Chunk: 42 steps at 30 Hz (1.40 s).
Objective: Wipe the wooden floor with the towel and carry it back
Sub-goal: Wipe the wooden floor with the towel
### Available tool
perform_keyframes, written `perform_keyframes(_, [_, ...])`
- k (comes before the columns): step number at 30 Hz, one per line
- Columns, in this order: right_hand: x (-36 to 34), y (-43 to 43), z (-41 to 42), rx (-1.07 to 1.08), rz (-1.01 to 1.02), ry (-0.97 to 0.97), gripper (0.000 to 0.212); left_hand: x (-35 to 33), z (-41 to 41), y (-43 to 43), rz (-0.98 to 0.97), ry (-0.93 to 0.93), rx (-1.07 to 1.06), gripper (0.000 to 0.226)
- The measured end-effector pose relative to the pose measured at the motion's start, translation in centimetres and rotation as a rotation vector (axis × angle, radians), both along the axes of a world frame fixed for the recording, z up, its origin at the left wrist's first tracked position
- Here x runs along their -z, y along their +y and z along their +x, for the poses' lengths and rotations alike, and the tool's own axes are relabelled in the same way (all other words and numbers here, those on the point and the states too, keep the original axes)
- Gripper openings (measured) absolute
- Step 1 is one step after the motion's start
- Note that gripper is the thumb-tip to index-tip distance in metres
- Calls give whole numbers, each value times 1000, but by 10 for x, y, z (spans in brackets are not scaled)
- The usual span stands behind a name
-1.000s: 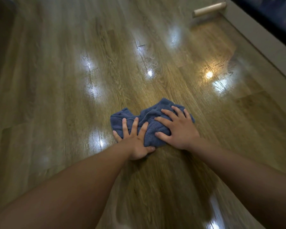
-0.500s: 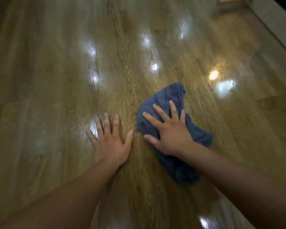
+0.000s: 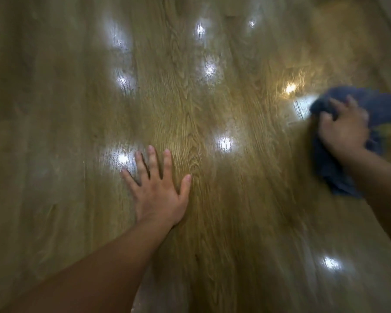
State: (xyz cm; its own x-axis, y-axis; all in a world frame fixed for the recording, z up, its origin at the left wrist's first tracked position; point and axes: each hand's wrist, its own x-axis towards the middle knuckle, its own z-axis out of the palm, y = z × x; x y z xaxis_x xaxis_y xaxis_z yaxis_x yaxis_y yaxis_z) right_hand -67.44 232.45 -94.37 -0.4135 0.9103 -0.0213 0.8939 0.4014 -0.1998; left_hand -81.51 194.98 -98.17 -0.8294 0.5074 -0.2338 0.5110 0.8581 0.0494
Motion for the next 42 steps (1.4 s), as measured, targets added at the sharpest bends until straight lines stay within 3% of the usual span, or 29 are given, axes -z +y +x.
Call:
perform_keyframes(3, [6, -117, -123, -538, -82, 45, 62, 0, -2, 1, 6, -3, -2, 81])
perform_keyframes(6, [6, -226, -198, -1133, -191, -95, 54, -1, 0, 1, 43, 3, -34, 85])
perform_keyframes(8, [14, -223, -199, -1257, -208, -24, 52, 0, 0, 1, 45, 12, -36, 84])
perform_keyframes(10, [18, -165, -170, -1065, -159, 188, 53, 1, -2, 0, 25, 21, -22, 83])
perform_keyframes(12, [21, -74, -122, -616, -142, 282, 57, 3, -2, 1, 6, 23, -3, 83])
perform_keyframes(15, [6, 50, -37, -57, -60, 140, 68, 7, -4, -1, 35, 48, -13, 82])
perform_keyframes(18, [2, 79, -5, 311, -76, 50, 71, 8, -3, 1, 33, 37, 2, 81])
perform_keyframes(19, [5, 66, -18, 324, -77, 50, 70, 9, -5, 2, 33, 31, 14, 81])
perform_keyframes(21, [10, 22, -58, 153, -87, 83, 60, 8, -8, 1, 28, 10, 31, 81])
perform_keyframes(25, [15, -91, -104, -600, -121, 122, 50, -14, -12, 4, 14, -80, 7, 80])
perform_keyframes(27, [16, -97, -107, -802, -116, 121, 52, -27, -38, 26, 52, -84, 51, 73])
perform_keyframes(30, [20, -71, -113, -634, -130, 212, 51, -42, -94, 85, 129, -25, 190, 74])
perform_keyframes(35, [14, -42, -151, 146, -119, 172, 56, -32, -164, 147, 21, -24, 461, 79])
perform_keyframes(39, [16, 60, -189, 211, -78, 131, 56, -21, -243, 173, 30, -9, 380, 81])
perform_keyframes(42, [25, 146, -228, 157, 29, 107, 62, 1, -256, 173, 139, 51, 340, 78])
